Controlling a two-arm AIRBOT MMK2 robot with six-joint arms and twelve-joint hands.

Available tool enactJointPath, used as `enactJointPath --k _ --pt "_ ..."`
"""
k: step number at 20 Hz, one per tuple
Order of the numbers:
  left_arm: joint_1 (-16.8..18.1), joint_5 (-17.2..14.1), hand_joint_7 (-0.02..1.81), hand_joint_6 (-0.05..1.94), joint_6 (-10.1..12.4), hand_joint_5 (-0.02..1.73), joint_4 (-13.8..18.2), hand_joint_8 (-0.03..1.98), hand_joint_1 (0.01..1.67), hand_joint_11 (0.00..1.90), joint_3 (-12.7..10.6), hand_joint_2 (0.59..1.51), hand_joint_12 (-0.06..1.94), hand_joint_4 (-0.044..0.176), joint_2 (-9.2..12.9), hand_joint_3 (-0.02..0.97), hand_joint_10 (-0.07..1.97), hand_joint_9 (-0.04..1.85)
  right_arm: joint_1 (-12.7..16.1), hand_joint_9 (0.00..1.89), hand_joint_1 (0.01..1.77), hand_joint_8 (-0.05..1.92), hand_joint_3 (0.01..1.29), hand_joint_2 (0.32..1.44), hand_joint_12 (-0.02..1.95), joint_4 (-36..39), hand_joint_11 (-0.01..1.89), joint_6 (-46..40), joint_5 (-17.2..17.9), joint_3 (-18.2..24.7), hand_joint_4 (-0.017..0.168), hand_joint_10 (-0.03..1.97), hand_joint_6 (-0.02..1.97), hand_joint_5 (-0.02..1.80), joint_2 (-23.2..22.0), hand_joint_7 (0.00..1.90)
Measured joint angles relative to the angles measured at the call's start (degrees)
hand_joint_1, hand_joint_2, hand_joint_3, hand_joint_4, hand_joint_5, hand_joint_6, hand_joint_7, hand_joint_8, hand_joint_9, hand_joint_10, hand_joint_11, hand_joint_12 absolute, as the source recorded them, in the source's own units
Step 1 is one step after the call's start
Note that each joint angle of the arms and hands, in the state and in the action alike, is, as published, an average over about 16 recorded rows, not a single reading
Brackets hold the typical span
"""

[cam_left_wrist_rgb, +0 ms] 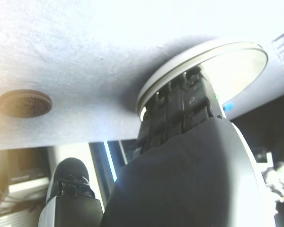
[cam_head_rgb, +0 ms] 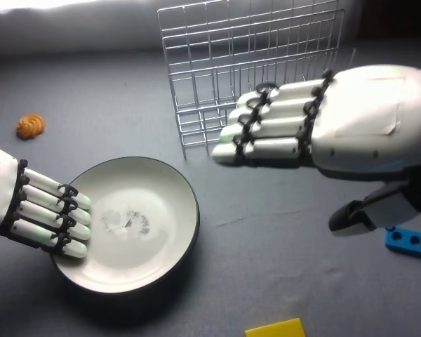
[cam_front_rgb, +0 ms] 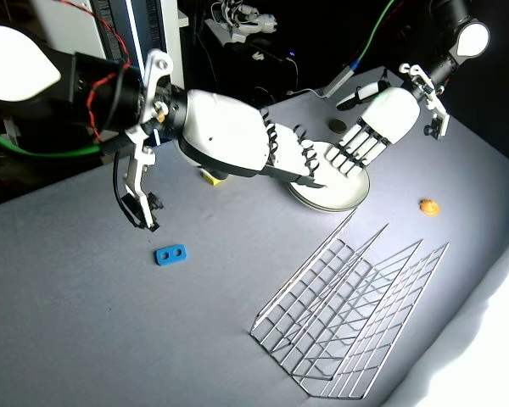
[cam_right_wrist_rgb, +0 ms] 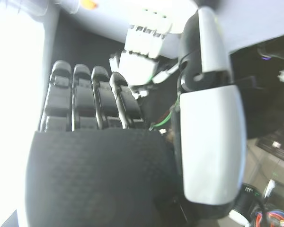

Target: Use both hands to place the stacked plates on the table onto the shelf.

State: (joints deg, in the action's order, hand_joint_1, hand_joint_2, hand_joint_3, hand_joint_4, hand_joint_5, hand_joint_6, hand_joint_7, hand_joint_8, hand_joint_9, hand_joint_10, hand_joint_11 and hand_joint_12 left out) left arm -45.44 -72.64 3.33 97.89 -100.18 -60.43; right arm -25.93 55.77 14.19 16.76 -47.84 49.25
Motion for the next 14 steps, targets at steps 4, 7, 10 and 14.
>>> enactJointPath --k 4,7,10,14 --pt "-0.3 1.0 0.00 -0.01 -0.3 0.02 0.1 0.00 0.02 0.01 1.1 1.073 -0.01 0.001 -0.1 0.022 0.00 0.01 -0.7 0.02 1.07 0.01 0.01 0.98 -0.01 0.9 0.02 1.0 -0.3 0.0 0.005 0.00 0.02 0.02 1.3 0.02" --pt "-0.4 2.0 -0.01 -0.02 -0.5 0.02 0.0 0.00 0.02 0.01 2.7 1.071 -0.01 0.001 -0.1 0.022 0.00 0.00 -1.0 0.02 1.06 0.01 0.01 0.98 -0.01 1.2 0.02 1.8 -1.0 0.0 0.005 0.00 0.02 0.02 2.4 0.02" --pt "-0.4 3.2 -0.01 -0.02 -0.4 0.01 -0.3 -0.01 0.01 0.01 4.8 1.069 0.00 -0.001 -0.1 0.022 0.00 0.00 -1.1 0.02 1.07 0.01 0.01 0.98 -0.01 1.2 0.02 3.2 -2.1 -0.1 0.005 0.00 0.02 0.02 3.9 0.02" --pt "-0.2 5.0 -0.01 -0.02 -0.1 0.01 -0.7 -0.01 0.01 0.01 7.7 1.066 0.00 -0.003 0.0 0.022 0.00 0.00 -1.2 0.02 1.06 0.01 0.01 0.98 -0.01 1.1 0.02 5.1 -3.8 -0.8 0.005 0.00 0.02 0.02 6.9 0.02"
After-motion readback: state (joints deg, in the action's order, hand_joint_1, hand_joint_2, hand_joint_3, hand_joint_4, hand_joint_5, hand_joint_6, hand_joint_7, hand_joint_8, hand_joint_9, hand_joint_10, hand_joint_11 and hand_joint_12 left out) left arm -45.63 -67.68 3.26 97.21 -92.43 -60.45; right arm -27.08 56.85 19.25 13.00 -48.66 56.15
